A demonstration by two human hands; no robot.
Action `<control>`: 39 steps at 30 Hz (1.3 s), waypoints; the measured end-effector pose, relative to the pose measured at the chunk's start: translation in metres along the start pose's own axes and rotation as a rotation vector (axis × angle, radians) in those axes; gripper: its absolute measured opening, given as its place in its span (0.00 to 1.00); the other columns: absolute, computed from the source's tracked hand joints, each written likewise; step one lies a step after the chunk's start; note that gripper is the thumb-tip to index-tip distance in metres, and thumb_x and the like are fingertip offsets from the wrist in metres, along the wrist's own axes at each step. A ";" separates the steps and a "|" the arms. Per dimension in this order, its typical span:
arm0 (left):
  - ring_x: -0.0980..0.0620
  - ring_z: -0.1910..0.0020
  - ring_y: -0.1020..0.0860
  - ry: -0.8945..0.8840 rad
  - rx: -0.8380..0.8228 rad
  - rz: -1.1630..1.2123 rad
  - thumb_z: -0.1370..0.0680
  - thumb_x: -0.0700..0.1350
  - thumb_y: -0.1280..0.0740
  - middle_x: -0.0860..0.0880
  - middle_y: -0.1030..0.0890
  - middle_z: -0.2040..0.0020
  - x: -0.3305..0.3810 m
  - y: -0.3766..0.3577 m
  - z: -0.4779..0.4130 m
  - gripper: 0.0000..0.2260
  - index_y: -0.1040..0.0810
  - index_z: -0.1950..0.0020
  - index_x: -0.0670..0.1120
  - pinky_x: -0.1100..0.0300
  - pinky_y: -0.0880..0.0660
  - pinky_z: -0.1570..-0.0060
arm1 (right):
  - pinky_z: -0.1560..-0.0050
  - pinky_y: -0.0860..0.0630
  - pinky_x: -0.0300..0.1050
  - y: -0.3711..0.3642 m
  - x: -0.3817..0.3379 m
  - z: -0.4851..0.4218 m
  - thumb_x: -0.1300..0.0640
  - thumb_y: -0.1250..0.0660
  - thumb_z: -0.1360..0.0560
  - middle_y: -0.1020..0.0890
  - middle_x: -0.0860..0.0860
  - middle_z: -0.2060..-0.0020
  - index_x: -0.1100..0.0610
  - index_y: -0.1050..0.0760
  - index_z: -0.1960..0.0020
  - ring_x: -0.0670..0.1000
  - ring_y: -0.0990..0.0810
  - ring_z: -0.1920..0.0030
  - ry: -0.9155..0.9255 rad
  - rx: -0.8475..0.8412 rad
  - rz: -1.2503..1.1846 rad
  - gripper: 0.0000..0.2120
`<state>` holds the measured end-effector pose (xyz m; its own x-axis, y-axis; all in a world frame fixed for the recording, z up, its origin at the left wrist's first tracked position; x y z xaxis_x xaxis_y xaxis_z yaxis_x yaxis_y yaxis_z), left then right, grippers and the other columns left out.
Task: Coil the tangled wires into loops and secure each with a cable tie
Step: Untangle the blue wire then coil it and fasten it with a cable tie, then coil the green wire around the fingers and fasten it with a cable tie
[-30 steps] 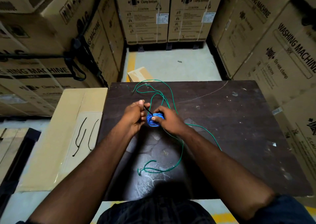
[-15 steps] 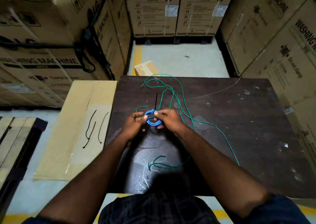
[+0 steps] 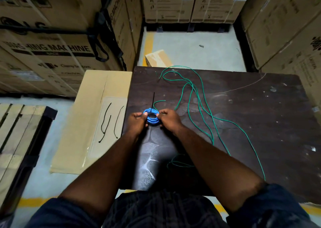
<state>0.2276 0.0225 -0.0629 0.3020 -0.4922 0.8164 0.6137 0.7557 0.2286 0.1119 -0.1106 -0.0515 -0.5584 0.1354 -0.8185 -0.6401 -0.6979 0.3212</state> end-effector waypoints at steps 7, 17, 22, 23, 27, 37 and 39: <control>0.46 0.52 0.17 0.072 0.116 -0.179 0.34 0.57 0.29 0.46 0.17 0.51 -0.014 0.028 -0.047 0.13 0.25 0.56 0.51 0.49 0.21 0.45 | 0.53 0.26 0.43 -0.026 -0.010 -0.017 0.57 0.28 0.29 0.15 0.56 0.54 0.58 0.19 0.49 0.52 0.19 0.55 0.026 -0.004 0.274 0.10; 0.50 0.51 0.20 0.008 0.079 -0.340 0.26 0.44 0.32 0.49 0.17 0.50 0.000 0.025 -0.055 0.12 0.21 0.43 0.46 0.60 0.25 0.46 | 0.47 0.24 0.45 -0.033 -0.021 -0.027 0.62 0.28 0.31 0.16 0.55 0.50 0.59 0.20 0.45 0.53 0.18 0.49 0.026 0.028 0.256 0.15; 0.50 0.53 0.18 -0.031 0.100 -0.319 0.26 0.43 0.33 0.48 0.16 0.53 0.004 0.026 -0.055 0.12 0.23 0.43 0.47 0.60 0.24 0.47 | 0.44 0.23 0.48 -0.034 -0.021 -0.034 0.65 0.29 0.31 0.16 0.58 0.50 0.62 0.22 0.45 0.56 0.17 0.49 0.006 -0.032 0.205 0.15; 0.50 0.53 0.19 -0.033 0.097 -0.329 0.26 0.44 0.33 0.49 0.17 0.53 0.004 0.026 -0.054 0.12 0.23 0.43 0.47 0.61 0.26 0.48 | 0.45 0.23 0.45 -0.035 -0.019 -0.035 0.67 0.30 0.31 0.17 0.59 0.48 0.63 0.23 0.44 0.56 0.18 0.49 0.000 -0.038 0.180 0.15; 0.48 0.57 0.19 0.042 0.040 -0.211 0.32 0.51 0.32 0.51 0.17 0.56 -0.017 0.020 -0.056 0.18 0.24 0.44 0.51 0.54 0.22 0.49 | 0.49 0.27 0.40 -0.019 -0.026 -0.031 0.68 0.35 0.30 0.17 0.59 0.50 0.65 0.22 0.45 0.57 0.19 0.49 0.109 0.066 0.286 0.13; 0.51 0.68 0.26 0.141 -0.051 0.008 0.23 0.43 0.34 0.46 0.21 0.60 -0.041 -0.011 -0.012 0.07 0.26 0.45 0.46 0.62 0.28 0.69 | 0.47 0.25 0.53 0.011 -0.003 -0.005 0.63 0.35 0.34 0.23 0.60 0.48 0.60 0.27 0.45 0.62 0.24 0.47 0.365 -0.006 1.002 0.17; 0.54 0.72 0.30 0.128 -0.154 0.010 0.21 0.41 0.37 0.47 0.25 0.65 -0.036 -0.029 0.004 0.03 0.25 0.53 0.47 0.65 0.32 0.74 | 0.47 0.26 0.55 0.020 0.009 0.005 0.63 0.35 0.35 0.22 0.61 0.50 0.61 0.26 0.46 0.63 0.24 0.49 0.389 0.005 1.074 0.17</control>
<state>0.1961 0.0201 -0.0969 0.3928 -0.5437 0.7417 0.7118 0.6904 0.1291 0.0916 -0.1195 -0.0498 -0.6174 -0.7576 -0.2116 0.0668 -0.3185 0.9456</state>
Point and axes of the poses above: each hand's wrist, its own z-axis away from the middle knuckle, its own y-axis out of the back of the hand, x = y × z, the point moved 9 cm from there along -z, towards the middle knuckle
